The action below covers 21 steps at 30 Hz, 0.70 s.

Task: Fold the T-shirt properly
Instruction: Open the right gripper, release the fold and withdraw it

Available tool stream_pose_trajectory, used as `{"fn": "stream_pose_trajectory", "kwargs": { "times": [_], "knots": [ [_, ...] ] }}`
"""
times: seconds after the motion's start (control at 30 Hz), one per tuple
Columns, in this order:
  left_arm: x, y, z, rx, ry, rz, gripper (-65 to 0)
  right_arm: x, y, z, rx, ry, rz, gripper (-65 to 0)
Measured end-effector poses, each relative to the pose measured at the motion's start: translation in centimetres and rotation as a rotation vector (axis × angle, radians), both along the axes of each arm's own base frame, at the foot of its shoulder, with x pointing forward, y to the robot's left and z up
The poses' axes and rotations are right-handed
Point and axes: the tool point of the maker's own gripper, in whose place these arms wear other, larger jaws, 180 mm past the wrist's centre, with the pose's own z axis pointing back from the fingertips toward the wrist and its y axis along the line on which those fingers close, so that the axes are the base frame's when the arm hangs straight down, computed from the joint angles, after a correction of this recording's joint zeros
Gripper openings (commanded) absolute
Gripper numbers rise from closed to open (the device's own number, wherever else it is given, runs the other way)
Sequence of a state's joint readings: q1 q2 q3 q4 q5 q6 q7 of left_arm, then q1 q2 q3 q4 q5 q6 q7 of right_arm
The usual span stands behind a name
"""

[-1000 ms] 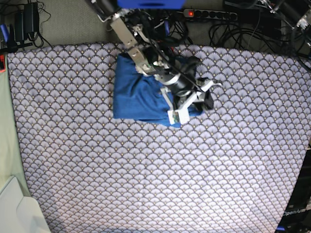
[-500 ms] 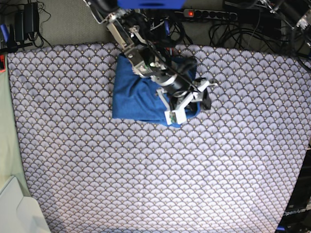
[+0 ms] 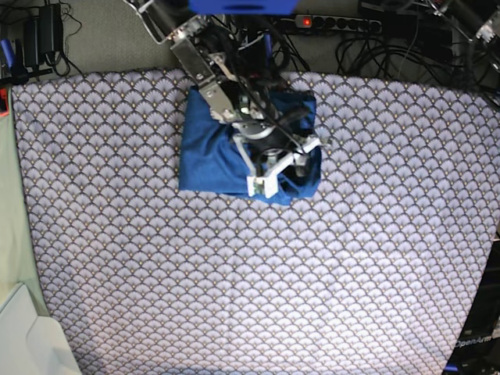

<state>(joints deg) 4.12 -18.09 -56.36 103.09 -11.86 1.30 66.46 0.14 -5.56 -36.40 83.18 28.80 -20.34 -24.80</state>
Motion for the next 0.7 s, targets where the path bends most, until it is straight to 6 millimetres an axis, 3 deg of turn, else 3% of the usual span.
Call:
{"fn": "stream_pose_trajectory", "kwargs": {
  "times": [0.1,0.27,0.43,0.57,0.7],
  "knots": [
    [0.1,-0.1,0.0,-0.004,-0.004,-0.004,0.0,0.1,-0.5,0.1,-0.005,0.003,-0.016,-41.8],
    [0.1,-0.1,-0.1,-0.003,-0.002,-0.004,0.0,0.7,-1.6,3.4,0.027,-0.087,-0.041,-41.8],
    [0.1,-0.2,-0.1,-0.006,-0.004,-0.004,0.0,-0.2,-2.0,4.4,0.042,-0.102,-0.036,-41.8],
    [0.2,-0.2,-0.1,-0.005,-0.007,-0.005,0.0,-0.4,-3.6,5.8,-0.037,-0.195,-0.036,-41.3],
    [0.2,-0.2,-1.4,-0.034,0.019,-0.006,0.0,-1.7,-4.3,4.8,-0.091,-0.187,-0.040,-41.3]
  ]
}}
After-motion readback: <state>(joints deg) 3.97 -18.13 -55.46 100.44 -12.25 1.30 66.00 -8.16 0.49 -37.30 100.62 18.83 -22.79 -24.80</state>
